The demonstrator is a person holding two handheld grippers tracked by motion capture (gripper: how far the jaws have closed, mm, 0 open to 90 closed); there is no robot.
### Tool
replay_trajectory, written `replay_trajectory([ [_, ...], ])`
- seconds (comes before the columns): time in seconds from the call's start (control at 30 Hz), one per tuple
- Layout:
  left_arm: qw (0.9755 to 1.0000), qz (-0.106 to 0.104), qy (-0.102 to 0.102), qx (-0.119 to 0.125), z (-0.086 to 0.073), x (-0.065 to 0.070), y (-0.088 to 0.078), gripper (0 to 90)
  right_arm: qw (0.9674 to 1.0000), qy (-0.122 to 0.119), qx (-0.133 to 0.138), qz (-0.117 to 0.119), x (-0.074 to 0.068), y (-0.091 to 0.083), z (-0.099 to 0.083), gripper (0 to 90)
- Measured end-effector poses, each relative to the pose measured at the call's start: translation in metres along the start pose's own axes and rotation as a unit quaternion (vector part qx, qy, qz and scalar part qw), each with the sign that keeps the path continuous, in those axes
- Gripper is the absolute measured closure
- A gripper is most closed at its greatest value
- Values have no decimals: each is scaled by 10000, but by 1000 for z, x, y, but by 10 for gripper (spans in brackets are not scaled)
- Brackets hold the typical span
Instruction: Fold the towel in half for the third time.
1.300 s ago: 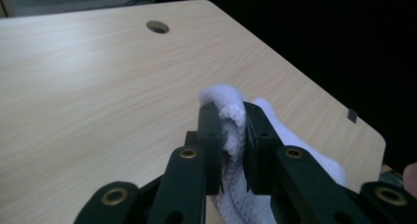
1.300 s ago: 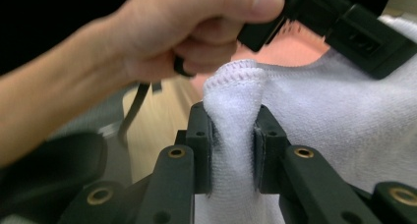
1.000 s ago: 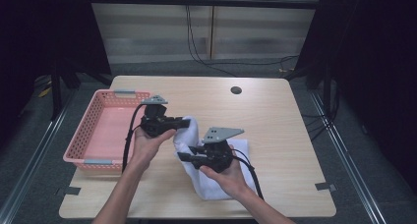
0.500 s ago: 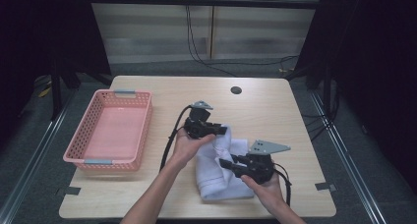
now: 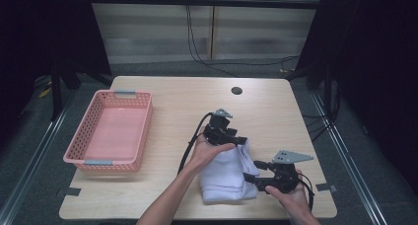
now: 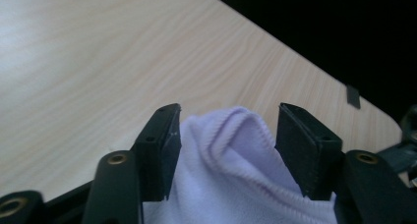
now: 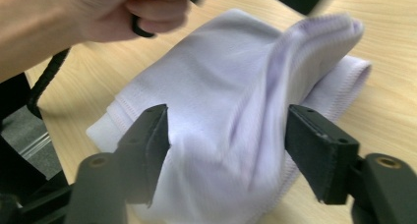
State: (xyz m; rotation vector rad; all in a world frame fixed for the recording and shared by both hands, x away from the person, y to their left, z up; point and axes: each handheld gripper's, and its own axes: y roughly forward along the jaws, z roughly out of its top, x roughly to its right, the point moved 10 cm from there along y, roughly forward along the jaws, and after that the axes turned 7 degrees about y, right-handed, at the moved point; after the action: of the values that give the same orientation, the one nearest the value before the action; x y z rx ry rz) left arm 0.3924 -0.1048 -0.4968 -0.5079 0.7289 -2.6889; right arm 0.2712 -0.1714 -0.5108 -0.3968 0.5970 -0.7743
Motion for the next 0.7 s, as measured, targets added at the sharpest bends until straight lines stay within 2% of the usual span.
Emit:
replay_trajectory([
  [0.07, 9999, 114, -13, 51, 1, -4, -12, 408, 9998, 43, 112, -136, 8, -4, 6, 315],
  [0.1, 9999, 137, 45, 44, -1, -5, -19, 407, 9998, 27, 130, -142, 10, -5, 9, 311],
  [0.17, 9997, 226, 103, -10, -8, -6, -31, 449, 9990, -19, 157, -408, 22, -5, 15, 311],
  [0.23, 9997, 130, 154, -112, -21, -1, -42, 518, 9978, -56, 168, -634, 36, -1, 24, 307],
  [0.3, 9991, 98, 316, -268, -36, 6, -50, 535, 9968, -89, 164, -772, 48, 7, 33, 306],
  [0.43, 9984, -126, 363, -403, -66, 23, -60, 518, 9972, -119, 52, -741, 63, 29, 51, 328],
  [0.5, 9980, -132, 339, -519, -77, 27, -59, 505, 9978, -27, -21, -655, 68, 42, 54, 335],
  [0.57, 9962, -201, 445, -721, -90, 34, -59, 487, 9961, -155, -208, -838, 77, 55, 51, 406],
  [0.6, 9950, -164, 495, -854, -97, 36, -60, 468, 9955, -105, -265, -898, 82, 59, 49, 523],
  [0.63, 9940, -138, 545, -933, -104, 37, -62, 457, 9960, -78, -360, -812, 85, 63, 44, 632],
  [0.67, 9940, -89, 544, -950, -108, 38, -63, 454, 9944, -95, -438, -957, 93, 64, 40, 669],
  [0.7, 9935, -40, 607, -965, -113, 39, -66, 447, 9941, -53, -530, -942, 96, 64, 37, 703],
])
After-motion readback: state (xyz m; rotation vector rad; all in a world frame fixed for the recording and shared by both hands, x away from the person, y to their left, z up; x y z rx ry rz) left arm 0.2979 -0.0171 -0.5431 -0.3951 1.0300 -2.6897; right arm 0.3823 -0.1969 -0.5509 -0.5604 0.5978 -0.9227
